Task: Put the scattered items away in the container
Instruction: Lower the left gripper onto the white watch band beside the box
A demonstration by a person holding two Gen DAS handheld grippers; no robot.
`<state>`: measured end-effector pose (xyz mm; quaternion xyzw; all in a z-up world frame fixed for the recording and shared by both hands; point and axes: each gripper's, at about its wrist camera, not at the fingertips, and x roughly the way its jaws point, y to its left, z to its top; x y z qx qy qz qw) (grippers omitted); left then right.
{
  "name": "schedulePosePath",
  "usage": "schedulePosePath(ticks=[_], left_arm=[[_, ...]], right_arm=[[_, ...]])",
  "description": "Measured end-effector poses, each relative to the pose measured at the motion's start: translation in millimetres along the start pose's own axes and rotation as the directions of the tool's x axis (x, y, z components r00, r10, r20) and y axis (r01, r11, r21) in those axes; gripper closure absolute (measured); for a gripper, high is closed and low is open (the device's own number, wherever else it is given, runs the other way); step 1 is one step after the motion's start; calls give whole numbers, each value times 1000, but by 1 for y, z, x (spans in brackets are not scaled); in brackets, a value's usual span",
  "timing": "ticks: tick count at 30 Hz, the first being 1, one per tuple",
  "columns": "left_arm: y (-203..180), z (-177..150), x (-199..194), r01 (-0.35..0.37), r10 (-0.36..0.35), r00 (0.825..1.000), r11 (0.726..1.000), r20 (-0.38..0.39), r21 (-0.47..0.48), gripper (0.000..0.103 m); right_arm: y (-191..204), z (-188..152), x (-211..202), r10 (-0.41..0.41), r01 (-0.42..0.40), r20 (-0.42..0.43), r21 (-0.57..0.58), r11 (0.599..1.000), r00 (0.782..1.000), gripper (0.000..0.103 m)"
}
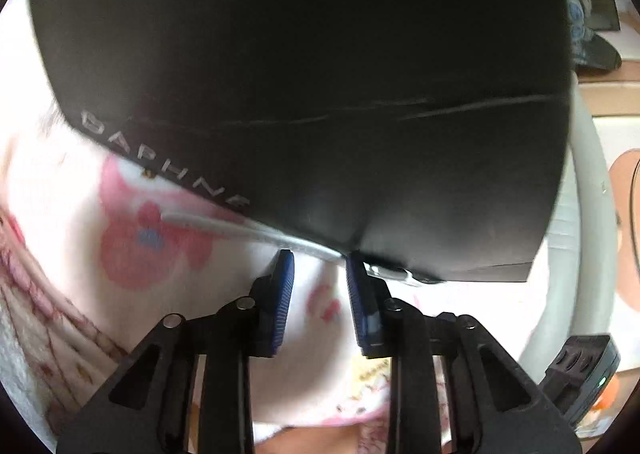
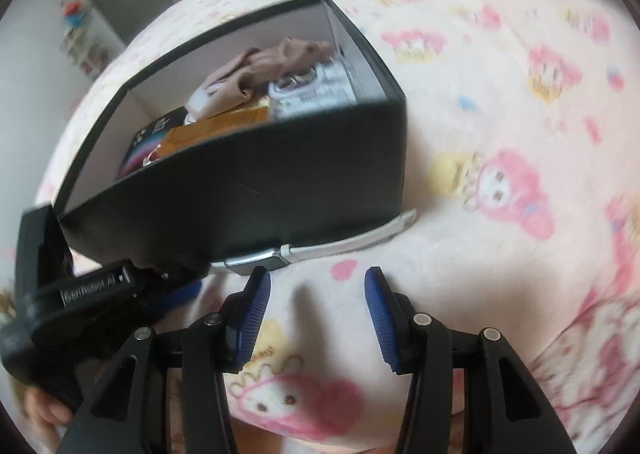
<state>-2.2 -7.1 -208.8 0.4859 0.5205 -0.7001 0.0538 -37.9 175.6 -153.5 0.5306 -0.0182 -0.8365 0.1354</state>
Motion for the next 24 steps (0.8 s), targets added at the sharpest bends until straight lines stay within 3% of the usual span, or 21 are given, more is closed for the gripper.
schedulePosePath(ticks=[4,8,14,15,16,18,21,24], left_arm=[[4,0,-17,-38,40,998,999,57,-33,59],[-3,-6,-9,-116,116,992,993,52,-16,58],[-26,-13,1,-277,275,961,956,37,98,58],[-27,-14,0,-289,287,957,952,32,102,61],[-27,-15,-1,-303,302,953,947,27,102,72],[-21,-16,-7,-288,288,958,952,13,100,75],[-10,-17,-18,-191,192,981,979,-6,68,74],[-9,-16,-25,-110,111,994,992,-14,60,63]], right_arm=[[-4,2,-4,-23,24,26,-29,999,999,58],[-5,10,9,-1,1,14,14,1000,1000,58],[17,11,8,58,-55,39,-63,996,998,58],[21,11,8,71,-68,43,-78,995,997,58],[26,11,10,84,-79,47,-96,992,995,58],[33,13,17,81,-74,53,-124,990,995,58],[36,12,33,73,-72,3,-123,990,997,57],[39,6,46,43,-47,-27,-159,986,999,57]])
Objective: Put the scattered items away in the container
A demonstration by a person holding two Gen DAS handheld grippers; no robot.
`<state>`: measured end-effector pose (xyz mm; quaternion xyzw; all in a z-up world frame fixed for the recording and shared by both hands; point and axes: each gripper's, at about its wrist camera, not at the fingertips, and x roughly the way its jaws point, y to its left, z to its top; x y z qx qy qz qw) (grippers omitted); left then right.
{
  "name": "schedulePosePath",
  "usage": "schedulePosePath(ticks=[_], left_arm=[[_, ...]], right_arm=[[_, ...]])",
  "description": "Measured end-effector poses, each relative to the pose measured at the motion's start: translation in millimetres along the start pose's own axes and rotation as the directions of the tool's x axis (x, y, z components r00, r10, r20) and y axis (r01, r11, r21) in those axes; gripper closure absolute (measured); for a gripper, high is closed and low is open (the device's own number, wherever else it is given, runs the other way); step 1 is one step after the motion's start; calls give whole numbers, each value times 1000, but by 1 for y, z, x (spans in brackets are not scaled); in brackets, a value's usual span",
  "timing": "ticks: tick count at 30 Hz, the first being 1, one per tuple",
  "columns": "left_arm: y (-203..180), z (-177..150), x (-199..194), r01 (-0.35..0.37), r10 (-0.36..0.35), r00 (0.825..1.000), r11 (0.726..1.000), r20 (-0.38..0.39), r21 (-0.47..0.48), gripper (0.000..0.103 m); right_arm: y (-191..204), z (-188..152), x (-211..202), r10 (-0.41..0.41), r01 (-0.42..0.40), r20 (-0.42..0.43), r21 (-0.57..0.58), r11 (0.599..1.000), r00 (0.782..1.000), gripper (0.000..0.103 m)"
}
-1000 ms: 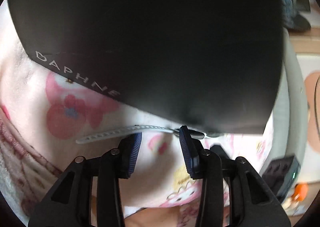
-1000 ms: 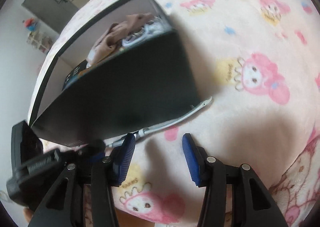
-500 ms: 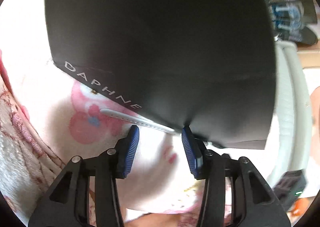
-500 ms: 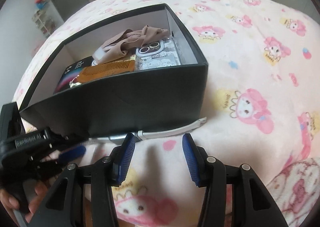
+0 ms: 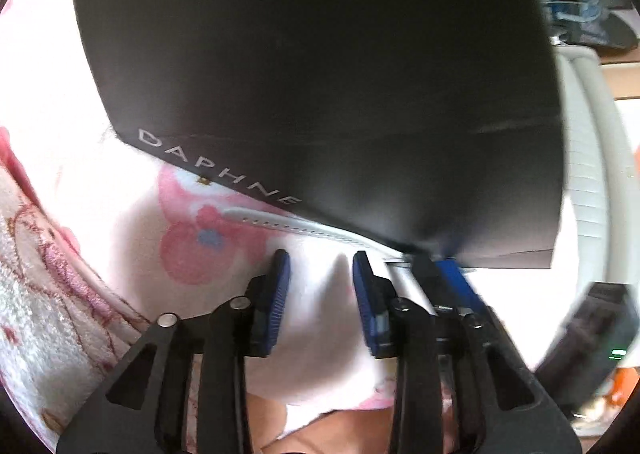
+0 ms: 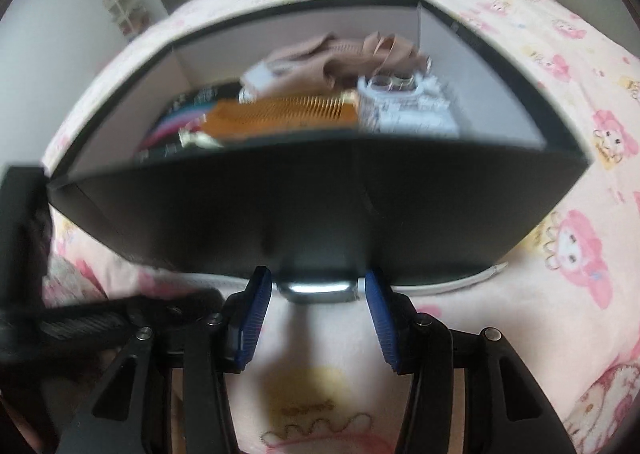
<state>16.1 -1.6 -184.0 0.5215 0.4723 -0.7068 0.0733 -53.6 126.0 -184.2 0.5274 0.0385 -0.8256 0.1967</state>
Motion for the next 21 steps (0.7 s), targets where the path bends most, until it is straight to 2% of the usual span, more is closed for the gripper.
schedulePosePath(ticks=[2,5,8,10,12,13,17,21], left_arm=[[-2,0,-3,33,-33,999,999,15,0,48],[-5,0,0,60,-60,998,998,15,-13,36],[-10,-2,6,50,-49,998,999,37,-11,33],[-16,-8,11,28,-29,998,999,52,22,34],[-20,-13,13,-2,-1,997,999,71,44,60],[-20,-15,14,-17,14,997,999,74,46,89],[-18,-15,6,11,-14,997,999,76,35,97],[-21,-19,-11,20,-26,995,998,100,51,99]], right_arm=[[1,-2,5,-18,18,-16,-7,1000,1000,57],[0,-5,8,-24,23,-57,-14,1000,998,57],[-8,-15,10,30,-29,-110,12,1000,994,57],[-13,-18,5,57,-56,-93,20,998,994,57],[-20,-17,-5,85,-81,-74,52,995,994,58],[-22,-16,-10,94,-91,-57,65,994,994,58],[-25,-15,-28,41,-41,7,29,999,999,58],[-20,-11,-32,17,-16,31,-28,999,999,58]])
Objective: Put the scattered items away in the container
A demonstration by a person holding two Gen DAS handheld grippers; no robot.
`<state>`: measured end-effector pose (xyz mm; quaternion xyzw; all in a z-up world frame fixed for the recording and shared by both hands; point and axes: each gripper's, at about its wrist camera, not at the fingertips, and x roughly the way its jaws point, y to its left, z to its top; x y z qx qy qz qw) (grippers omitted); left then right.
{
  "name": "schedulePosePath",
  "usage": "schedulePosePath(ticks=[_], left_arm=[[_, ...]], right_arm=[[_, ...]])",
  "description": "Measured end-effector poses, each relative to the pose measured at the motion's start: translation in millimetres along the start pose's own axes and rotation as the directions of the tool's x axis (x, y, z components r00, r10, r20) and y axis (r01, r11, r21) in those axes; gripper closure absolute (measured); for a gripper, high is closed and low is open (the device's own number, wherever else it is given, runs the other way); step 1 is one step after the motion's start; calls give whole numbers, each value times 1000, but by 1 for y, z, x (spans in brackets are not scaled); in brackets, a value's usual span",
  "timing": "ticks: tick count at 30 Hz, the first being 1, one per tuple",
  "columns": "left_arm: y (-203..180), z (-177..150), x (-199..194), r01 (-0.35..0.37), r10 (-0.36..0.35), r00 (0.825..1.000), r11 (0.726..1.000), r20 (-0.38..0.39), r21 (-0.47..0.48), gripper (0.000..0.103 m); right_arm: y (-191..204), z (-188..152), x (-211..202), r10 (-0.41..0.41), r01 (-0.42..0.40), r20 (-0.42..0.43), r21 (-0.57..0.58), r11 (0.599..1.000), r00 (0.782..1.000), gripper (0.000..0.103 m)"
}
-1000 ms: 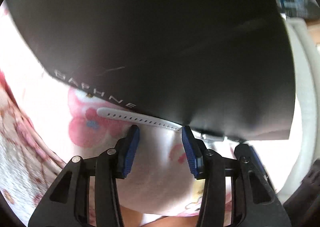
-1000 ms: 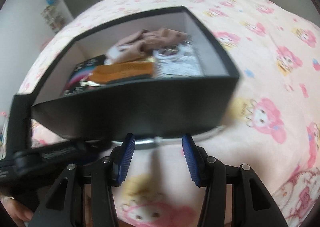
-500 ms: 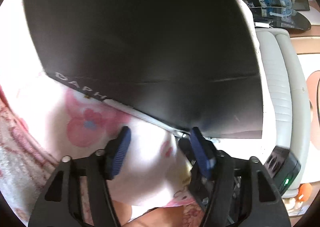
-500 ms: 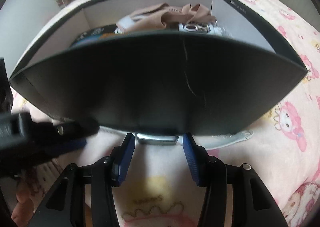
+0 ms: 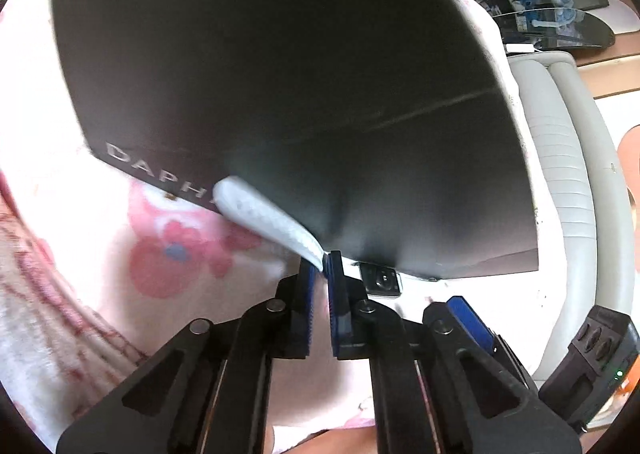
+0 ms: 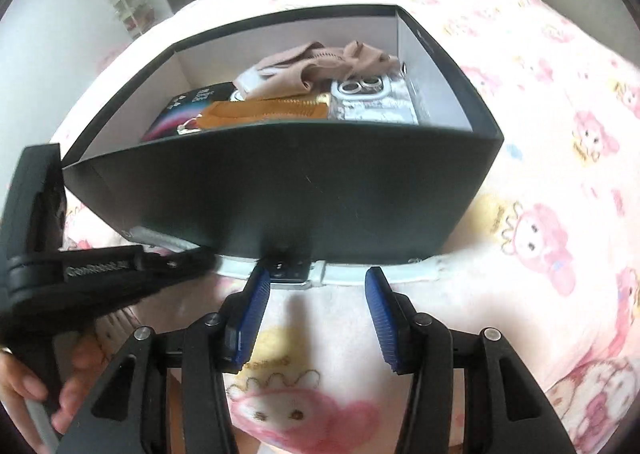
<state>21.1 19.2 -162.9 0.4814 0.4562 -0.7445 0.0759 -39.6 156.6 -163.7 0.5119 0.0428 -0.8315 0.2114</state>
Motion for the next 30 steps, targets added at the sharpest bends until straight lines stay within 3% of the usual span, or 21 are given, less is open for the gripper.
schedulePosePath(ticks=[5,8,10,12,13,15,18,21,22,24,26,30], left_arm=[[-4,0,-18,0,0,1000,1000,9,5,100],[-20,-1,-41,21,-24,999,998,37,65,101],[-37,-1,-60,34,-44,996,991,74,128,101],[-65,19,-70,-12,-12,993,978,115,207,101],[-57,29,-79,-50,21,992,972,128,231,101],[-54,38,-76,-74,53,993,976,107,203,101],[-3,35,-71,-100,99,995,991,23,88,99],[34,41,-49,-108,108,994,994,-34,-15,79],[38,40,-42,-100,99,995,995,-28,-29,79],[36,38,-35,-87,87,996,996,-11,-11,68],[30,39,-23,-86,87,996,996,-27,5,42],[28,32,-7,-138,138,990,990,-9,16,40]], right_arm=[[23,6,11,-3,1,-17,-84,996,1000,57],[39,0,0,20,-19,3,-156,988,1000,56],[50,-2,-8,39,-34,25,-195,980,999,50],[62,1,-14,59,-43,65,-226,973,996,47],[67,3,-15,65,-43,83,-242,969,994,46],[76,6,-10,63,-38,81,-275,961,995,41],[84,6,20,2,-10,-26,-317,948,1000,40],[84,1,43,-76,47,-77,-328,944,994,40],[83,0,47,-84,56,-73,-322,945,994,40],[81,1,51,-98,75,-58,-310,948,993,40],[77,3,52,-103,83,-55,-287,954,993,40],[64,3,51,-81,62,-69,-243,968,994,40]])
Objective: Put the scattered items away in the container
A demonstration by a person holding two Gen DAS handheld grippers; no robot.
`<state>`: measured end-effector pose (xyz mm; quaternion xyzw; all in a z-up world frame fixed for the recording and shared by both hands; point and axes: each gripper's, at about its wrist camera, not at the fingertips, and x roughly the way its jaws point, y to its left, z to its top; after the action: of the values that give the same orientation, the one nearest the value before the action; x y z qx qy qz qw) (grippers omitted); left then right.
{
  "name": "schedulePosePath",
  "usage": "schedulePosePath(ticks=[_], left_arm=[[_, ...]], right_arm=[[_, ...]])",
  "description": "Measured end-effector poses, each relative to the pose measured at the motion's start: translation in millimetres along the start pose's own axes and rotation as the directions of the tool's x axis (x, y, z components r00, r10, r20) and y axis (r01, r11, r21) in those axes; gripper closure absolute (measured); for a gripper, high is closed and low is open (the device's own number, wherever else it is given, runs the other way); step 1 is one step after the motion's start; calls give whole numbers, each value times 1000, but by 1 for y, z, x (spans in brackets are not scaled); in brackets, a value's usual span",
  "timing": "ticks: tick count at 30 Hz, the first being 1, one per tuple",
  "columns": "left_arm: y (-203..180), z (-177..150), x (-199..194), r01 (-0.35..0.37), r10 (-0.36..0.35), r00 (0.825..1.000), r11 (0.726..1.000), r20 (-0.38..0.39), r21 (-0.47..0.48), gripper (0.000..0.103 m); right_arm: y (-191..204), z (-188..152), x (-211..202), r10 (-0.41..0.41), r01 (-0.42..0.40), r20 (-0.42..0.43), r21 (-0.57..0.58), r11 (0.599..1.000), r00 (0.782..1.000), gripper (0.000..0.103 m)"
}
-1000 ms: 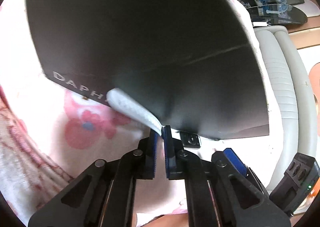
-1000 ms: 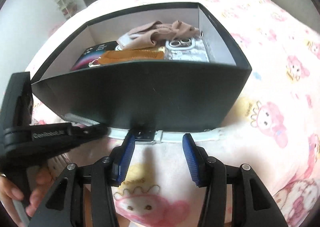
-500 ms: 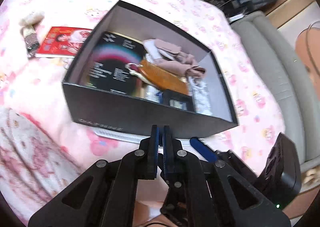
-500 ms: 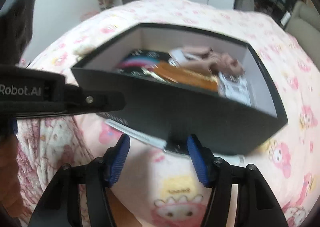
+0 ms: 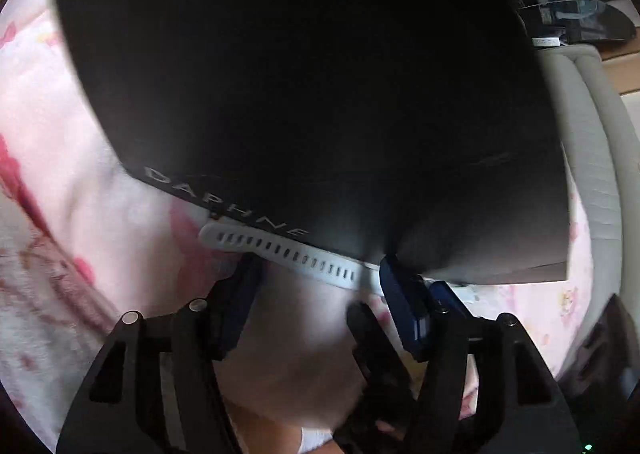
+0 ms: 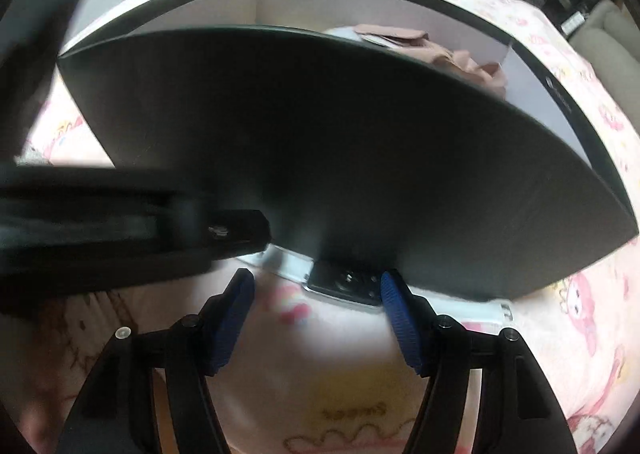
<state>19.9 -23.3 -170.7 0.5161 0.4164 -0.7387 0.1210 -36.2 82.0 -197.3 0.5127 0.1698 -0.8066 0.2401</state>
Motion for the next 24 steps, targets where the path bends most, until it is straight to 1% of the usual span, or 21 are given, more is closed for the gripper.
schedulePosePath(ticks=[2,3,5,6,8,10,11,12,13,15,17,19,21,22,24], left_arm=[[1,-7,-4,4,-5,999,1000,38,13,40],[2,-9,-6,8,-9,999,1000,51,16,42],[5,-14,-12,4,-5,997,1000,74,14,63],[7,-15,-14,6,-7,997,1000,82,15,67],[8,-18,-20,12,-15,995,1000,97,28,82],[7,-21,-25,13,-17,994,999,108,43,90],[8,-22,-27,15,-20,994,999,108,48,92],[8,-23,-29,20,-25,994,998,108,53,95],[9,-24,-32,36,-43,993,997,110,61,101],[7,-26,-40,69,-79,989,994,123,82,102],[4,-27,-48,65,-80,987,992,136,112,103],[7,-28,-52,79,-95,987,990,132,117,103],[13,-28,-53,98,-106,991,990,85,99,103],[17,-27,-54,91,-96,994,992,51,82,103],[22,-26,-53,48,-46,999,997,-23,66,102]], right_arm=[[-3,-3,-1,7,-7,3,-2,1000,1000,40],[-4,-5,-1,10,-10,8,-6,1000,1000,40],[-3,-5,-2,6,-6,17,-20,1000,1000,40],[-1,-5,-1,0,0,18,-27,1000,1000,40],[2,-2,1,-9,10,24,-44,999,1000,40],[4,0,3,-18,19,25,-50,999,1000,40],[5,1,4,-26,27,24,-52,998,999,40],[6,2,5,-31,32,24,-54,998,999,38],[6,3,5,-30,31,21,-52,998,999,37],[6,3,7,-25,26,23,-42,999,999,34],[3,2,8,-14,15,19,-26,1000,1000,34],[3,3,7,-12,12,15,-34,999,1000,34],[3,5,4,-12,13,18,-42,999,1000,34],[3,5,3,-10,11,23,-45,999,1000,34],[0,4,0,-10,10,14,-34,999,1000,34]])
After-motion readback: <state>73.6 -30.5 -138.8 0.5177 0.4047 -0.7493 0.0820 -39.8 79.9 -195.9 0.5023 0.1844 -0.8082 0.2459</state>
